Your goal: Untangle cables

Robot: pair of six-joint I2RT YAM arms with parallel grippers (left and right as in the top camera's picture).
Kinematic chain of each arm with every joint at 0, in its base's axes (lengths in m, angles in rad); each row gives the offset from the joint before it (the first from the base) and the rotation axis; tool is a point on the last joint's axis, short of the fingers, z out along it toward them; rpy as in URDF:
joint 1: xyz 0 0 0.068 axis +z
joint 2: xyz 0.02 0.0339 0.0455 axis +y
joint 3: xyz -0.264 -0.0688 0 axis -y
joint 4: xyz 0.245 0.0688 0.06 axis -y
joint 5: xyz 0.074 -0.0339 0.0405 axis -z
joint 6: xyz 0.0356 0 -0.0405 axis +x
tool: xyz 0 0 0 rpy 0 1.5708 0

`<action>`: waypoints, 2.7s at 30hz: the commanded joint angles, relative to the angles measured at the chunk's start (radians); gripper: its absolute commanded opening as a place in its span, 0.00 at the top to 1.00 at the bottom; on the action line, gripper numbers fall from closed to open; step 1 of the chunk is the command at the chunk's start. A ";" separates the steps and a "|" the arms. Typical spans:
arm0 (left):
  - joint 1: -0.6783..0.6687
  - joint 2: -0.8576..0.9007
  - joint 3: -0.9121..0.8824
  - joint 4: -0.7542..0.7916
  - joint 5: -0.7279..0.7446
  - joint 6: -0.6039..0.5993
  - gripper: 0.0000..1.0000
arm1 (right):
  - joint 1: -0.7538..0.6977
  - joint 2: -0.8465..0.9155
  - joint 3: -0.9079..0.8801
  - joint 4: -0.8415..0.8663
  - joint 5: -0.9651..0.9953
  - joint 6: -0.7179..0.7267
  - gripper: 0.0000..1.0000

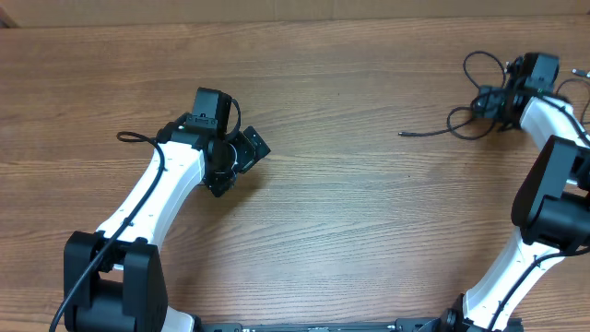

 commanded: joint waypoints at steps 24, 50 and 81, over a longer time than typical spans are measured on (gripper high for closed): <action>-0.005 0.002 -0.005 0.000 0.007 -0.010 0.00 | 0.026 -0.745 0.272 -0.827 -0.179 0.220 0.00; -0.005 0.002 -0.005 0.000 0.007 -0.010 0.01 | 0.053 -1.836 -0.302 -0.962 -0.340 0.220 0.00; -0.005 0.002 -0.005 0.000 0.007 -0.010 0.00 | 0.283 -2.025 -1.144 0.187 -0.434 0.224 0.00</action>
